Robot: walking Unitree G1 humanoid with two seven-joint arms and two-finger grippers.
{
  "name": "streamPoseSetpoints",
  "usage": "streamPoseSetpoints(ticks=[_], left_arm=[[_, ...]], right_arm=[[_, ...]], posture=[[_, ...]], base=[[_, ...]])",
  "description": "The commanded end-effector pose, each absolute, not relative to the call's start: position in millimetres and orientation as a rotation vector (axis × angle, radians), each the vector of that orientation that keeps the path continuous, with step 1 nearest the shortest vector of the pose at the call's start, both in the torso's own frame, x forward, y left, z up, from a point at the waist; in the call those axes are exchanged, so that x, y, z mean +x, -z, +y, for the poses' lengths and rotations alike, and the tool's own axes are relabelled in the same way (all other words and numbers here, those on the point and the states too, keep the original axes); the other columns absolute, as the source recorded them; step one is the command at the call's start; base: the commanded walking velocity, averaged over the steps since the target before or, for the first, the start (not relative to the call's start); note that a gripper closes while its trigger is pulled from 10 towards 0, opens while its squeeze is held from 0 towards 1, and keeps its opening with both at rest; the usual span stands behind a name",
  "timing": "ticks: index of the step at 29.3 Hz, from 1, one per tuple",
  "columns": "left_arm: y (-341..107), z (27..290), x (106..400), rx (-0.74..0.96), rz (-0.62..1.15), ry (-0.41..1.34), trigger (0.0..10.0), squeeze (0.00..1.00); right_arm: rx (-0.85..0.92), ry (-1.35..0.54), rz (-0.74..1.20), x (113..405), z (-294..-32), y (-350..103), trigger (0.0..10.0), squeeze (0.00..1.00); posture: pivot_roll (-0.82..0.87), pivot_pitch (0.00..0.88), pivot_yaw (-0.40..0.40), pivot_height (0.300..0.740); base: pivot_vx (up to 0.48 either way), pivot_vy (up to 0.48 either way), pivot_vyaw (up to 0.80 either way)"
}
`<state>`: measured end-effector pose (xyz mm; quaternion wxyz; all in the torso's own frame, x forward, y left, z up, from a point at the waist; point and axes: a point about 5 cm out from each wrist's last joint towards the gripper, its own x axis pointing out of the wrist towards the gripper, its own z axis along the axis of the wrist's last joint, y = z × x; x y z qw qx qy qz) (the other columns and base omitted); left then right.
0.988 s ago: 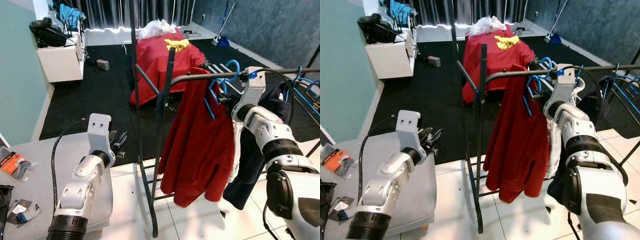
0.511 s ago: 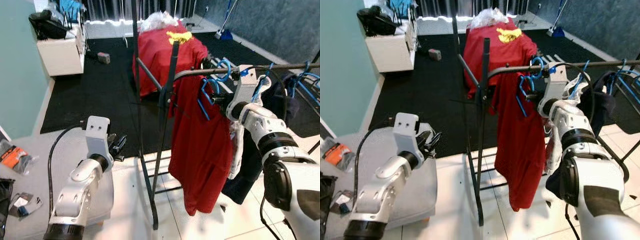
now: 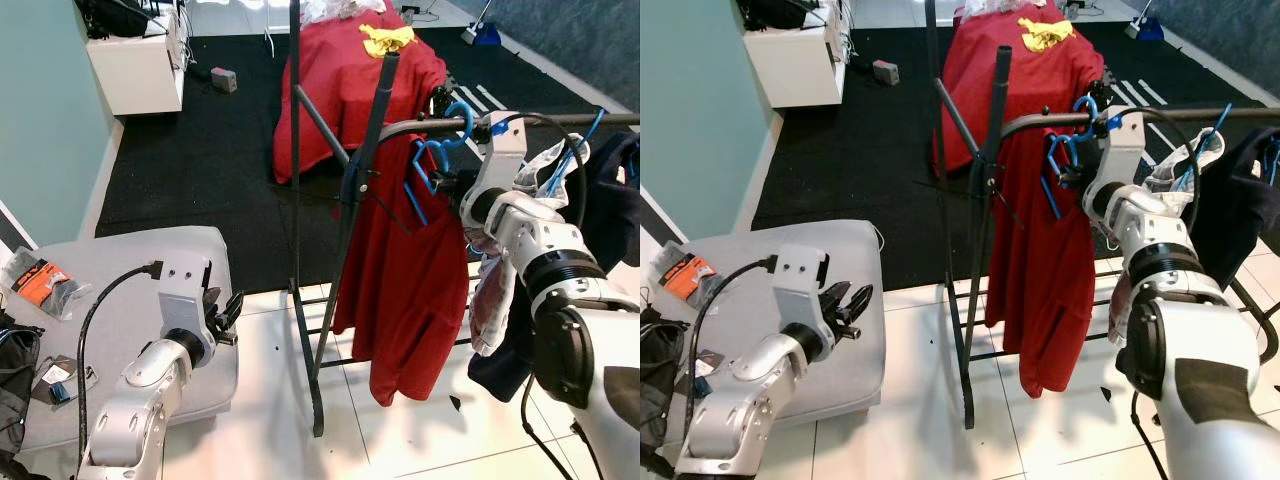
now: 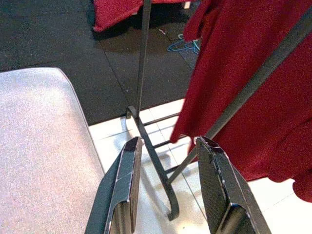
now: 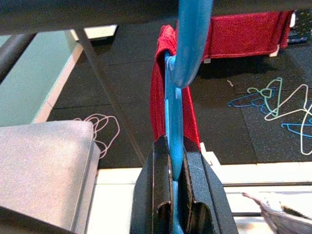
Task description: Hang hanger
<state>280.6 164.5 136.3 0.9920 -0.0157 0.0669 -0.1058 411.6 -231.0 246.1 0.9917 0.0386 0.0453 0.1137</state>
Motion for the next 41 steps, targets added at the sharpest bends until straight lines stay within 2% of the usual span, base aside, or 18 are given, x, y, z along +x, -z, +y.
streamPoseSetpoints(ticks=[1, 7, 8, 9, 11, 12, 13, 14, 15, 16, 21, 26, 30, 31, 34, 37, 38, 41], left_arm=[[-135, 167, 277, -0.010, 0.156, 0.223, 10.0, 0.00], [-136, 165, 276, -0.004, 0.173, 0.254, 10.0, 0.00], [-137, 165, 277, -0.005, 0.172, 0.255, 10.0, 0.00], [-138, 164, 278, -0.005, 0.170, 0.256, 10.0, 0.00], [-139, 164, 279, -0.006, 0.168, 0.257, 10.0, 0.00], [-139, 164, 279, -0.008, 0.164, 0.257, 10.0, 0.00], [-139, 164, 279, -0.008, 0.164, 0.257, 10.0, 0.00], [-140, 164, 280, -0.011, 0.155, 0.257, 10.0, 0.00], [-140, 164, 280, -0.011, 0.155, 0.257, 10.0, 0.00], [-141, 165, 280, -0.016, 0.148, 0.252, 10.0, 0.00], [-140, 167, 281, -0.030, 0.141, 0.243, 10.0, 0.00], [-136, 165, 284, -0.040, 0.148, 0.248, 10.0, 0.00], [-133, 164, 284, -0.042, 0.155, 0.262, 10.0, 0.00], [-131, 163, 284, -0.032, 0.161, 0.269, 10.0, 0.00], [-131, 163, 284, -0.032, 0.161, 0.269, 10.0, 0.00], [-129, 161, 287, -0.035, 0.133, 0.194, 10.0, 0.00], [-129, 161, 287, -0.035, 0.133, 0.194, 10.0, 0.00], [-125, 163, 286, -0.156, 0.164, 0.112, 10.0, 0.00]], right_arm=[[0.089, -0.214, 0.069, 412, -235, -253, 10.0, 0.00], [0.106, -0.206, 0.115, 410, -239, -246, 10.0, 0.00], [0.104, -0.205, 0.120, 410, -239, -245, 10.0, 0.37], [0.100, -0.203, 0.121, 410, -240, -245, 10.0, 0.95], [0.096, -0.202, 0.121, 409, -240, -245, 10.0, 0.95], [0.074, -0.192, 0.116, 410, -241, -246, 10.0, 1.00], [0.074, -0.192, 0.116, 410, -241, -246, 10.0, 1.00], [0.024, -0.165, 0.085, 410, -244, -251, 10.0, 0.20], [0.024, -0.165, 0.085, 410, -244, -251, 10.0, 0.20], [-0.003, -0.151, 0.042, 410, -246, -259, 10.0, 0.00], [-0.045, -0.153, -0.032, 410, -246, -270, 10.0, 0.00], [-0.019, -0.199, -0.037, 404, -239, -256, 10.0, 0.00], [-0.008, -0.196, -0.042, 392, -235, -246, 10.0, 0.00], [-0.007, -0.185, -0.042, 380, -231, -241, 10.0, 0.00], [-0.007, -0.185, -0.042, 380, -231, -241, 10.0, 0.00], [-0.054, -0.205, -0.008, 324, -193, -216, 10.0, 0.00], [-0.054, -0.205, -0.008, 324, -193, -216, 10.0, 0.00], [-0.071, -0.272, -0.050, 293, -155, -198, 10.0, 0.00]], posture=[[0.05, 0.177, -0.021, 0.740], [0.05, 0.167, -0.011, 0.740], [0.05, 0.162, -0.010, 0.740], [0.04, 0.158, -0.012, 0.740], [0.04, 0.158, -0.012, 0.740], [0.04, 0.146, -0.015, 0.740], [0.04, 0.146, -0.015, 0.740], [0.03, 0.136, -0.020, 0.740], [0.03, 0.136, -0.020, 0.740], [0.02, 0.104, -0.024, 0.740], [0.00, 0.079, -0.024, 0.740], [-0.03, 0.023, 0.009, 0.740], [-0.05, 0.009, 0.026, 0.740], [-0.06, 0.003, 0.032, 0.740], [-0.06, 0.003, 0.032, 0.740], [-0.04, 0.000, 0.004, 0.740], [-0.04, 0.000, 0.004, 0.740], [-0.05, 0.000, 0.006, 0.740]], base=[[0.000, 0.000, 0.00], [0.000, 0.000, 0.00], [0.000, 0.000, 0.00], [0.000, 0.000, 0.00], [0.000, 0.000, 0.00], [0.000, 0.000, 0.00], [0.000, 0.000, 0.00], [0.000, 0.000, 0.00], [0.000, 0.000, 0.00], [0.000, 0.000, 0.00], [0.000, 0.000, 0.00], [0.000, 0.000, 0.00], [0.000, 0.000, 0.00], [0.000, 0.000, 0.00], [0.000, 0.000, 0.00], [0.000, 0.000, 0.00], [0.000, 0.000, 0.00], [0.000, 0.000, 0.00]])
